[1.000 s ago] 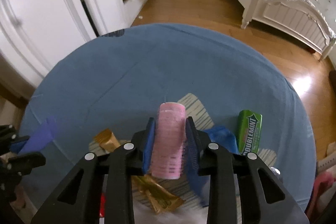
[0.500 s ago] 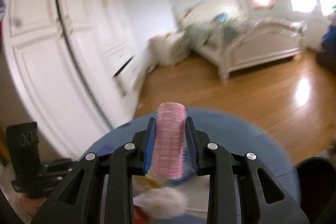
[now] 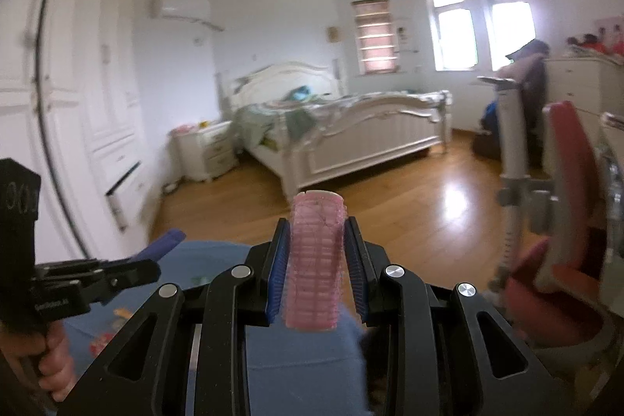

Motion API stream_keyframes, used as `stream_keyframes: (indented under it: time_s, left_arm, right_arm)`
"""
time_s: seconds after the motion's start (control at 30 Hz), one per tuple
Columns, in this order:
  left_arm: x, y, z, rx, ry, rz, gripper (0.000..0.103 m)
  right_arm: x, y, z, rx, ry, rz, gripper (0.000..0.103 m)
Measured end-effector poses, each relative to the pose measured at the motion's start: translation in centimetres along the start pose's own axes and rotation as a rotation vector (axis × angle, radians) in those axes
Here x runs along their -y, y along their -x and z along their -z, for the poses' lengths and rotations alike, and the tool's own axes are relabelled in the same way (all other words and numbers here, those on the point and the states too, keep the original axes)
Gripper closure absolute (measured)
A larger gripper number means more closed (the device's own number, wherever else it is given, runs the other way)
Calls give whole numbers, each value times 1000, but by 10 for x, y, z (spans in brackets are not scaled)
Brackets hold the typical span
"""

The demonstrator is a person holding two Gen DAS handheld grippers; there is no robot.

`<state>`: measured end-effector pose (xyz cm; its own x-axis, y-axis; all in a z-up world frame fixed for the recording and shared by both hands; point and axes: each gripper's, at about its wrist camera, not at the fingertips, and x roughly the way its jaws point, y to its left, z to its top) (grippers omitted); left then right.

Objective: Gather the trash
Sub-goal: 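Carry both items over the black bin and open both tools to drop them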

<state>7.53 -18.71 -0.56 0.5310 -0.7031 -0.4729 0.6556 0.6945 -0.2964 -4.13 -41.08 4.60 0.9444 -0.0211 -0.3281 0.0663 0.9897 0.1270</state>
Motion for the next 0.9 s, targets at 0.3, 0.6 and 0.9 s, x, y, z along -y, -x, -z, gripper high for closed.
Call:
stream_keyframes:
  time_s: [0.3,0.6,0.9]
  left_arm:
    - [53,-77,-11,-76,-44,134,84]
    - [73,-133,-14,-138,-73,174,84]
    - [74,-160,-10,-187,-88,160,84]
  right_arm:
    - [64,5,25,2,-54,171,74]
    - [98,-7,42,-25,-75,232,74]
    - [117,-20,54,-48,-106,244,74]
